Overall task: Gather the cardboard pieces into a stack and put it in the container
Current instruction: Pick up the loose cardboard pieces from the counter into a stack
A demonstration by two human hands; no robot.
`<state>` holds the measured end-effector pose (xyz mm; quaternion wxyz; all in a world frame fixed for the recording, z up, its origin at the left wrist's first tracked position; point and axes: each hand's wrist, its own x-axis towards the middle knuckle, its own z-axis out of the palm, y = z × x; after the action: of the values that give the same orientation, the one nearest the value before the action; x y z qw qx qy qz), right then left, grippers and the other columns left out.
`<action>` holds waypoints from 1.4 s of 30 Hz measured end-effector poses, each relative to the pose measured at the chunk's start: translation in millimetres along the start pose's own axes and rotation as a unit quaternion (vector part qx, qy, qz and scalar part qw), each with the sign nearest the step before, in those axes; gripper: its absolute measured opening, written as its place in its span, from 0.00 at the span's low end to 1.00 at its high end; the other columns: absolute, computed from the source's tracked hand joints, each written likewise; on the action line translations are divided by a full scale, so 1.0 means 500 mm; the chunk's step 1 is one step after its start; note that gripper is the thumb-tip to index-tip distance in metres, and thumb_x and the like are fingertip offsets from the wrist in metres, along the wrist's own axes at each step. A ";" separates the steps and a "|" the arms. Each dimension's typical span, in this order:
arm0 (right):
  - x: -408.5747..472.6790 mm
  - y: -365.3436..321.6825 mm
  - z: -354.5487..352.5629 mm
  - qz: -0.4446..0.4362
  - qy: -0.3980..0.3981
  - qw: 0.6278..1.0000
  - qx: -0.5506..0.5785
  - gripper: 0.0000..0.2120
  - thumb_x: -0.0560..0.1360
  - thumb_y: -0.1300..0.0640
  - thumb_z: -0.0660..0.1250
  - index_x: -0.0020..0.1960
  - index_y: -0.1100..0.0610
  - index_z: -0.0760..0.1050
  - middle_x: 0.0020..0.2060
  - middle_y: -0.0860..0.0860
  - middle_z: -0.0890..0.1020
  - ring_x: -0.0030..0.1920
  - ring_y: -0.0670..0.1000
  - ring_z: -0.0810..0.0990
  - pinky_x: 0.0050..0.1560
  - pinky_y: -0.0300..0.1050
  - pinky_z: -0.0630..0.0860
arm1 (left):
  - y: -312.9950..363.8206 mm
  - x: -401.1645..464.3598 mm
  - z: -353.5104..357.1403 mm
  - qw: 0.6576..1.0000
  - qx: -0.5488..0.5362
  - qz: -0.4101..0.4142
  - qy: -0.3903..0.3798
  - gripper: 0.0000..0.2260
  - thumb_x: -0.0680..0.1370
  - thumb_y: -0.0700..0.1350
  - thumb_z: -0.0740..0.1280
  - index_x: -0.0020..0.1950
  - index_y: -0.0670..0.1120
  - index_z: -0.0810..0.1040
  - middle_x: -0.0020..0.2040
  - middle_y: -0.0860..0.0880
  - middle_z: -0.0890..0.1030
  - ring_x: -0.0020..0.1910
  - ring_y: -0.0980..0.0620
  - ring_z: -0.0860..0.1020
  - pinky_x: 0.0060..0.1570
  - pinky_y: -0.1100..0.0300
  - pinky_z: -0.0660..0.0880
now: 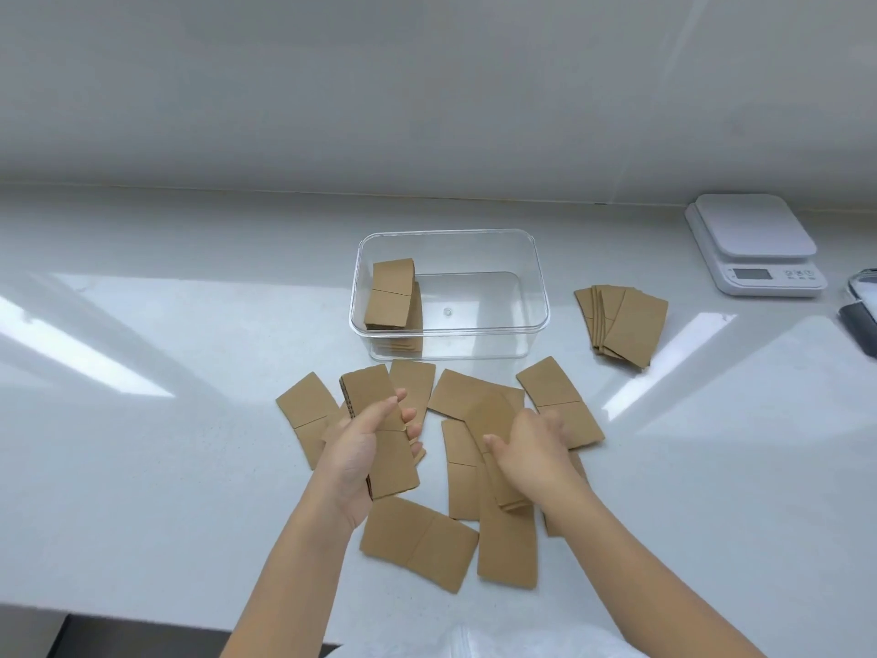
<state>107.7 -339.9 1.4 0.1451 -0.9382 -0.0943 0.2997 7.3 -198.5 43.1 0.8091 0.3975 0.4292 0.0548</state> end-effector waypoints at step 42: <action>0.090 0.115 -0.076 0.001 0.175 0.976 0.133 0.31 0.69 0.49 0.73 0.67 0.57 0.68 0.61 0.55 0.76 0.64 0.58 0.69 0.61 0.52 0.71 | -0.006 -0.001 0.029 0.986 -0.016 0.024 -0.161 0.23 0.71 0.44 0.67 0.65 0.58 0.72 0.48 0.42 0.77 0.40 0.48 0.79 0.42 0.47 0.79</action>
<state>171.3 -390.2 -11.8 0.2821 -0.9486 -0.0256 0.1409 17.2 -209.3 46.0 0.8723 0.3987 0.2826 0.0162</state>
